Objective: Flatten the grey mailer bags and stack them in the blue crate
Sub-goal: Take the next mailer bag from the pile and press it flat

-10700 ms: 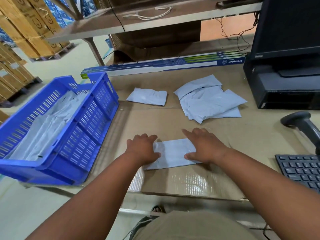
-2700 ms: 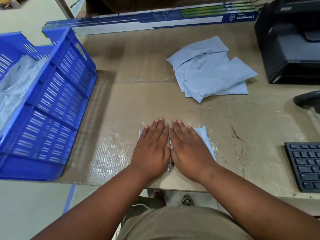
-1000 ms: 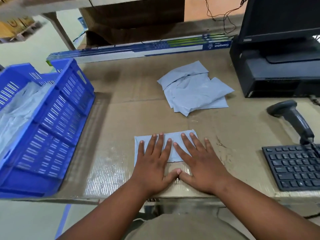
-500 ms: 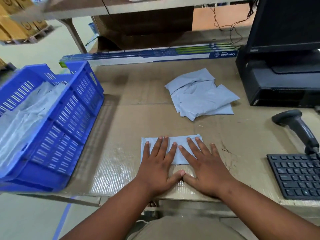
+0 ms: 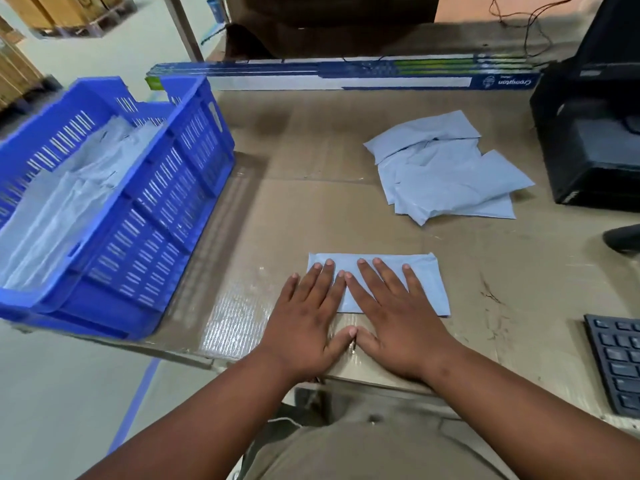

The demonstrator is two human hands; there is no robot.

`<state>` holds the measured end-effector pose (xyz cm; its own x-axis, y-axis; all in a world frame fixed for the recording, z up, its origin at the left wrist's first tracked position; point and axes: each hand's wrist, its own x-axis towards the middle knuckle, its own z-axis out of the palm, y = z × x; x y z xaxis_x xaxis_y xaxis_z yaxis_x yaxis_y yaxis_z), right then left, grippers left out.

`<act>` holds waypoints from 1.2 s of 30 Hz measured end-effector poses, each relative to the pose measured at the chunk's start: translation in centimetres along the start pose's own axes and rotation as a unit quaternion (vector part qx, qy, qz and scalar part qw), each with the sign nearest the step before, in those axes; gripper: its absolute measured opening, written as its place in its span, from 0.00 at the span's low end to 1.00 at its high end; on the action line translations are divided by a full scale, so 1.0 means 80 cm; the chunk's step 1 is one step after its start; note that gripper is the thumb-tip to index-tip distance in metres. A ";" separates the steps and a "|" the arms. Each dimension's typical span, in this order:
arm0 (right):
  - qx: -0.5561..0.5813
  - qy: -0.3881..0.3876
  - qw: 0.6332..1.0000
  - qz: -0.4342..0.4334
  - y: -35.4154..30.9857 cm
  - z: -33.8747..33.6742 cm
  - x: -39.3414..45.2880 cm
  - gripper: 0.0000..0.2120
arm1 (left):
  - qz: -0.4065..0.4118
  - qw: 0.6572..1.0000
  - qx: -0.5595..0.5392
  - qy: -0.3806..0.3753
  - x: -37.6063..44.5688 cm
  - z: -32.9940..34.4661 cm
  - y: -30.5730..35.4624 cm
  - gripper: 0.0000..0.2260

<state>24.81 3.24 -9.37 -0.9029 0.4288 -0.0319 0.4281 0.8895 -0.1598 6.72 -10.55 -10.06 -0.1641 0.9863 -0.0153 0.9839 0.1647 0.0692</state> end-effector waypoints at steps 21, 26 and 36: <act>0.029 0.005 0.998 0.052 0.017 -0.005 0.017 0.38 | 0.048 0.995 -0.084 -0.036 0.065 -0.010 0.016 0.34; -0.014 -0.017 0.997 0.073 0.043 -0.006 -0.003 0.42 | 0.015 0.999 -0.040 0.019 0.043 0.005 -0.011 0.32; 0.016 -0.028 0.982 0.189 0.092 -0.030 -0.050 0.43 | -0.082 0.995 -0.028 -0.041 0.015 -0.024 -0.055 0.36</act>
<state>31.64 8.46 -8.03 -0.6815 0.7166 -0.1487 0.7317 0.6633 -0.1572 2.08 -10.12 -8.44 -0.3140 0.9429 -0.1115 0.9384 0.3260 0.1142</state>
